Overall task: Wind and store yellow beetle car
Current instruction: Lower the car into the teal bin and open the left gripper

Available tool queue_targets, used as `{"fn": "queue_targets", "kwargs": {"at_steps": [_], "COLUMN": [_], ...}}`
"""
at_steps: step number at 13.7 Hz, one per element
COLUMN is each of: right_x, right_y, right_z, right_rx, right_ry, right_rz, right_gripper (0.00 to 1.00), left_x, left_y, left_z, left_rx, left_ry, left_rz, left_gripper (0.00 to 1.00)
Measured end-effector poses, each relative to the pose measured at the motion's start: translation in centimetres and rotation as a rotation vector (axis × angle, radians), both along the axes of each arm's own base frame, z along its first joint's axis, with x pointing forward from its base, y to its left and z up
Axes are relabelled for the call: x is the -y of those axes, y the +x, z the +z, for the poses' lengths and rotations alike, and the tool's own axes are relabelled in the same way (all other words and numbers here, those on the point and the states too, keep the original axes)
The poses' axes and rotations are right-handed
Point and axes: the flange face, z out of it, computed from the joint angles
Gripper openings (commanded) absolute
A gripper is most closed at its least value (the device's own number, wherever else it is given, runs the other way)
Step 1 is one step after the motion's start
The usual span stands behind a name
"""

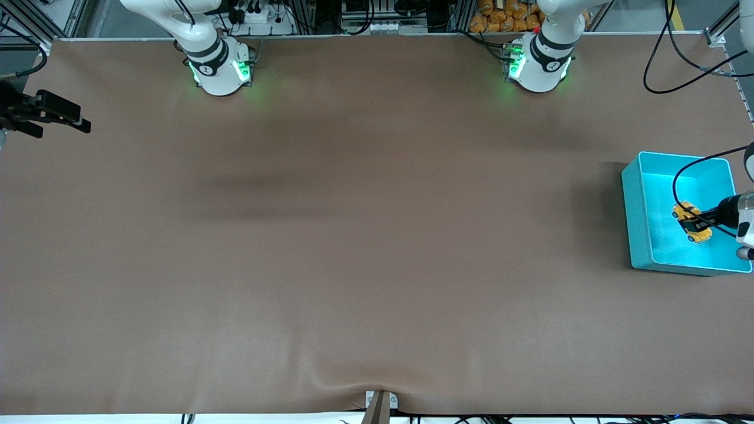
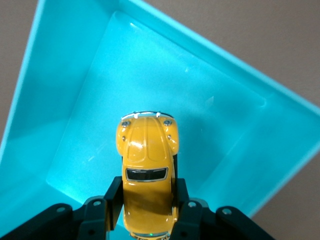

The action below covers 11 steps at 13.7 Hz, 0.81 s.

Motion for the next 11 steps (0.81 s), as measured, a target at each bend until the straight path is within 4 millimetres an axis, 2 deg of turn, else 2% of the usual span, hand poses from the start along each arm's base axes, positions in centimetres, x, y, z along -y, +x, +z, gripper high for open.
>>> {"fn": "queue_targets", "kwargs": {"at_steps": [3, 6, 7, 8, 11], "right_x": [0.0, 0.0, 0.0, 0.0, 0.0], "right_y": [0.0, 0.0, 0.0, 0.0, 0.0], "right_z": [-0.1, -0.3, -0.4, -0.4, -0.5], "right_rx": [-0.002, -0.007, -0.009, -0.010, -0.010], "right_ry": [0.000, 0.000, 0.001, 0.001, 0.001], "right_rz": [0.000, 0.000, 0.000, 0.000, 0.000], "right_gripper": [1.00, 1.00, 1.00, 1.00, 1.00], "left_x": [0.2, -0.8, -1.0, -1.2, -1.1], "left_y": [-0.5, -0.7, -0.8, -0.8, -0.7], "left_z": [-3.0, -5.1, -5.4, -5.4, -5.4], "left_rx": [0.001, 0.014, 0.016, 0.017, 0.020], "left_ry": [-0.005, -0.003, -0.004, -0.004, -0.004], "left_rz": [-0.010, -0.015, -0.020, -0.021, -0.023], "left_gripper": [0.00, 0.00, 0.14, 0.42, 0.77]}}
